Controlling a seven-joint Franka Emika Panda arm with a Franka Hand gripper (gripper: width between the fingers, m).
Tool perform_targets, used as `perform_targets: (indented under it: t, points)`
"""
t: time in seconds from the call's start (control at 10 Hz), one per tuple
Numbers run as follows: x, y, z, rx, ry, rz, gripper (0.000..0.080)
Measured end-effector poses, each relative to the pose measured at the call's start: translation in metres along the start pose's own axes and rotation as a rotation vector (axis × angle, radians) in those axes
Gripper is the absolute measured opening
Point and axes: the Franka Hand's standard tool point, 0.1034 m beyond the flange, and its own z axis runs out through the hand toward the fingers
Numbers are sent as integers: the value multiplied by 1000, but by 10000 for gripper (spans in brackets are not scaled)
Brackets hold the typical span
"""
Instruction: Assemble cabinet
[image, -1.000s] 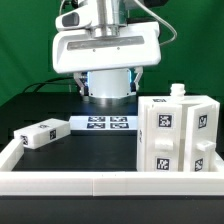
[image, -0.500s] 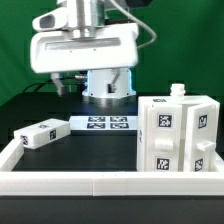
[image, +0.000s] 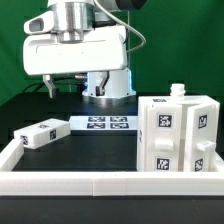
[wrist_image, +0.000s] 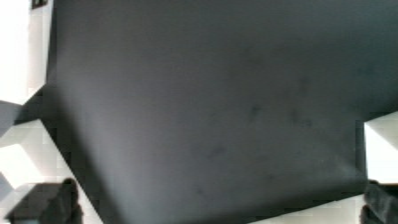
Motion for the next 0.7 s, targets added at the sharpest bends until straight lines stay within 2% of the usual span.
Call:
perform_targets:
  t: [0.1,0.2,0.4,0.7]
  points:
    - [-3,11,1,-1,-18,98,797]
    - [-5,31,3,-12,-35,198,797]
    - [-13,66,15,-45,-62,244,797]
    - [-21,104,26,-79,-46,276,797]
